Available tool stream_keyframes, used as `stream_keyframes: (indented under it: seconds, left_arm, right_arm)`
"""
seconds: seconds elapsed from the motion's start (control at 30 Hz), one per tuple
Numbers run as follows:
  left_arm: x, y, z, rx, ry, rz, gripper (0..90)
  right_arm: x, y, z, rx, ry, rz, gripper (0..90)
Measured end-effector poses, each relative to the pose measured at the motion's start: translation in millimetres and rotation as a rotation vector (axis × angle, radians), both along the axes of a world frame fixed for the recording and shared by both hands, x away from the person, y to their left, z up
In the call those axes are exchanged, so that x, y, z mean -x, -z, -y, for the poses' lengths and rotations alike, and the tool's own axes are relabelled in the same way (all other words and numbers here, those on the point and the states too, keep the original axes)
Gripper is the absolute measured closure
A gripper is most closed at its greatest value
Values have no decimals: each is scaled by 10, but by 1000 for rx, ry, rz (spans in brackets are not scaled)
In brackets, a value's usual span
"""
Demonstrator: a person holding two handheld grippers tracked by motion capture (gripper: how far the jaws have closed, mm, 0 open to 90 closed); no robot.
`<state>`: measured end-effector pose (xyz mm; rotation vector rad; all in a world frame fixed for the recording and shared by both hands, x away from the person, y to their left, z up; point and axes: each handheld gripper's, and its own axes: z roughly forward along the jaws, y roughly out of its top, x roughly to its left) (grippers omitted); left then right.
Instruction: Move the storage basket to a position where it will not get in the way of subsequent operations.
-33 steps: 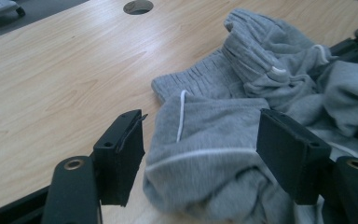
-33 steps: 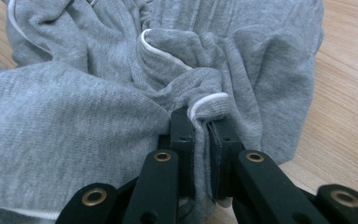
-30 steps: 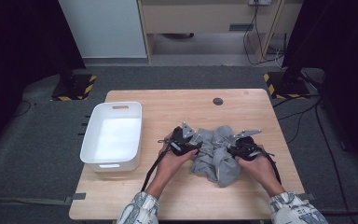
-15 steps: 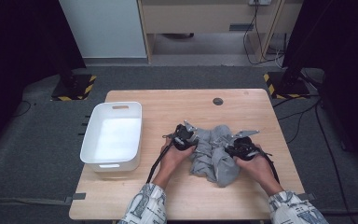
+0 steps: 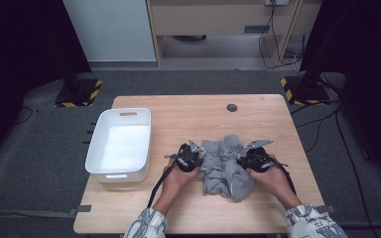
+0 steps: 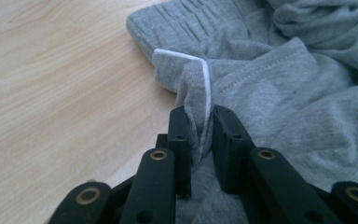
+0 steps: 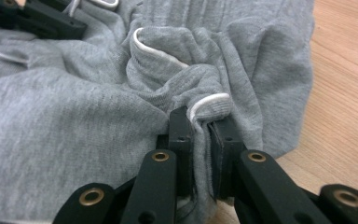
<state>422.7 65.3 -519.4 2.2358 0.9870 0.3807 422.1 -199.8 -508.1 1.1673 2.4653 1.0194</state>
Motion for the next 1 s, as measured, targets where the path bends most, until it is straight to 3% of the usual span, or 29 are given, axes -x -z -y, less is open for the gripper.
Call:
stream_keyframes:
  seconds: [0.13, 0.2, 0.37, 0.43, 0.53, 0.67, 0.8, 1.0]
  left_arm:
    - [65, -1, -46, 7, 4, -3, 765]
    - [68, -2, -54, 6, -12, 8, 704]
    - [66, -46, -65, 26, -37, 55, 507]
    - [65, -72, -58, 32, -33, 61, 459]
    - [69, -115, -36, 48, -29, 74, 426]
    - [88, -215, 8, 53, -33, 104, 431]
    - [45, -279, 24, 61, -51, 120, 439]
    - [-65, -279, -21, 74, -92, 118, 455]
  right_arm:
    - [14, -13, -35, 11, -7, 6, 790]
    - [24, -25, -52, 21, -12, 18, 733]
    - [32, -94, -35, 28, 7, 71, 523]
    - [40, -134, -37, 22, 12, 89, 411]
    - [38, -198, -55, 14, 7, 109, 341]
    - [49, -302, -104, -14, -14, 131, 322]
    - [65, -414, -204, -22, -39, 147, 362]
    - [-10, -533, -410, -24, -61, 149, 420]
